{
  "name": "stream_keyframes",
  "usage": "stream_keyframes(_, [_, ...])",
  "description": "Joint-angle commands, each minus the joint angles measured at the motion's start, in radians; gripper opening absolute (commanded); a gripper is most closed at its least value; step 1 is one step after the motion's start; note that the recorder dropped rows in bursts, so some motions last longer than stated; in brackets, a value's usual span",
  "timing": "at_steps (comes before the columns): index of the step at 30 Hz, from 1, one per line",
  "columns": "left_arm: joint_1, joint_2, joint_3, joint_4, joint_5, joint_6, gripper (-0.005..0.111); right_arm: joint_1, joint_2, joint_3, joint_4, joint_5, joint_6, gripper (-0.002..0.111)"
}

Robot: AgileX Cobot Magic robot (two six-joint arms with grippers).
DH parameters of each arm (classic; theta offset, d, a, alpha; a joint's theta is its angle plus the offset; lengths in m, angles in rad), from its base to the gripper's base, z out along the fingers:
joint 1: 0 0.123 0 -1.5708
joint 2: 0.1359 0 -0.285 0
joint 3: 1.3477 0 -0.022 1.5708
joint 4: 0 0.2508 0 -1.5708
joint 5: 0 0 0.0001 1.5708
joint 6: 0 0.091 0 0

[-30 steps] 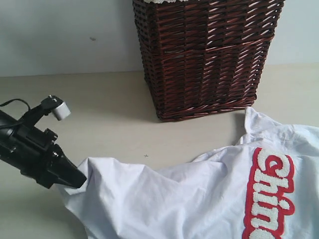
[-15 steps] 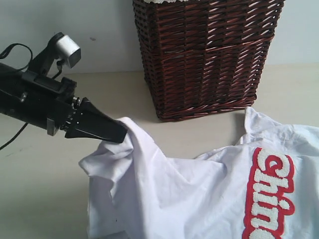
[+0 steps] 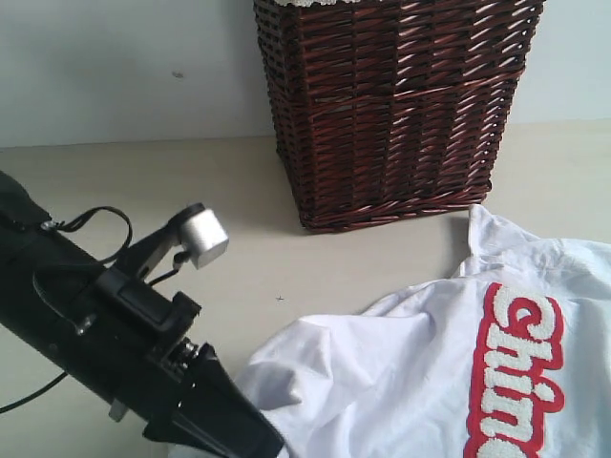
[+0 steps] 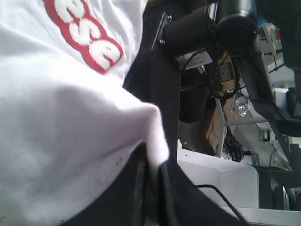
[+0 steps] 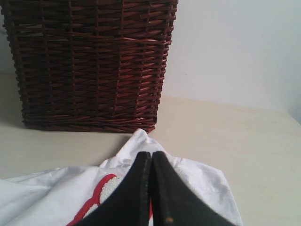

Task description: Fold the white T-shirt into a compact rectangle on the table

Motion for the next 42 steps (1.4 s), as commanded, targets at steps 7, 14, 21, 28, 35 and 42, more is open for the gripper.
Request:
stream_keyframes(7, [-0.021,-0.010,0.064,-0.063,0.008,0.002,0.055,-0.001,-0.007,0.005,-0.005,-0.005,-0.008,0.000])
stream_keyframes(14, [0.030,-0.035,-0.003,-0.122,0.008,-0.010,0.072,-0.001,-0.007,0.005,-0.005,-0.005,-0.008,0.000])
stream_keyframes(21, [0.181,-0.081,-0.160,0.101,0.008,0.090,0.066,-0.001,-0.007,0.005,-0.005,-0.005,-0.008,0.000])
stream_keyframes(28, [0.203,0.035,-0.144,0.394,-0.226,0.302,0.049,-0.001,-0.007,0.005,-0.005,-0.005,-0.008,0.000])
stream_keyframes(35, [0.203,0.168,-0.144,0.334,-0.261,0.530,0.060,-0.001,-0.007,0.005,-0.005,-0.005,-0.008,0.000])
stream_keyframes(42, [0.203,0.238,-0.138,0.335,-0.257,0.608,0.059,-0.001,-0.007,0.005,-0.005,-0.005,-0.008,0.000])
